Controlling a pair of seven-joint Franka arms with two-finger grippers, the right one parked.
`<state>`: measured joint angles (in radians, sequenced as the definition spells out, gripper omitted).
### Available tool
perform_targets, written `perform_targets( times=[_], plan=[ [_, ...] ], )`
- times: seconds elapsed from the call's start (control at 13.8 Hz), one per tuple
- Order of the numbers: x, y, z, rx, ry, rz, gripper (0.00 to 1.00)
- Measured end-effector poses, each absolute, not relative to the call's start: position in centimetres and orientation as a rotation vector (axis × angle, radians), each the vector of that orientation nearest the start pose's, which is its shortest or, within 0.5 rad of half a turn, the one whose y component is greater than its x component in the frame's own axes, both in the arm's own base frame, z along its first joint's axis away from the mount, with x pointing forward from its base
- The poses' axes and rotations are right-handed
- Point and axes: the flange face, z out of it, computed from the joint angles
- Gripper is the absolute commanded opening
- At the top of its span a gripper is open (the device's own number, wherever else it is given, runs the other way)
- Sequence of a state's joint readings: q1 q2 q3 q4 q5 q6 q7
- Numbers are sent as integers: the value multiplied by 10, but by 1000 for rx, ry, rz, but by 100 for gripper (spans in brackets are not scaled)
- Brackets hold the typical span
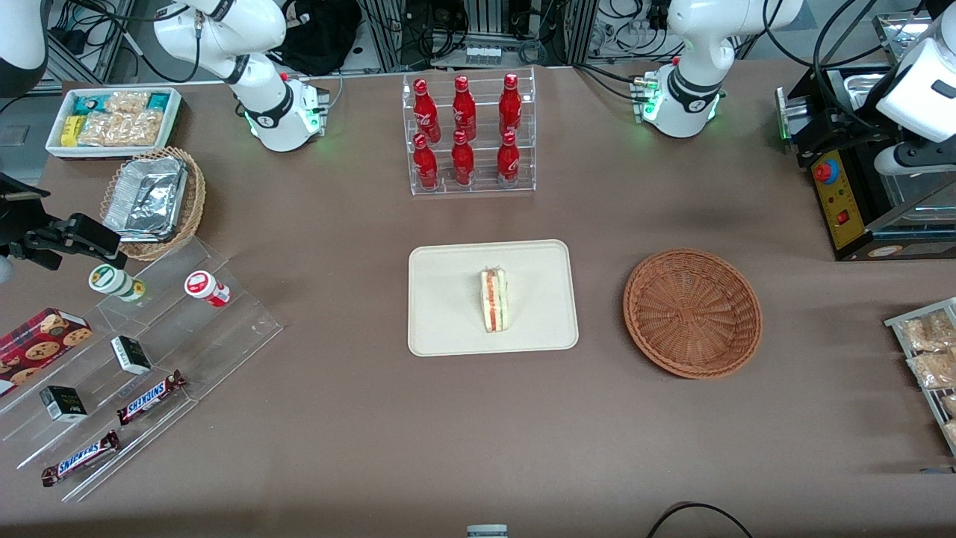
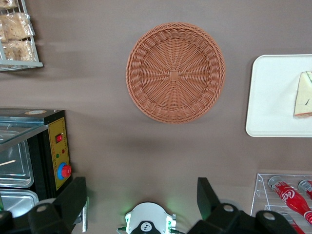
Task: Place sandwich from basket to tray
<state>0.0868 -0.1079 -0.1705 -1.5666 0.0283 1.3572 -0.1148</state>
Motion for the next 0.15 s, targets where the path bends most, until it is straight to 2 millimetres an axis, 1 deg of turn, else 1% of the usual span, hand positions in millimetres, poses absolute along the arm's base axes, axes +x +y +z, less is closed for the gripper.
perform_targets(
  times=[0.15],
  plan=[
    [497, -43, 664, -3082, -80, 136, 100]
  ],
)
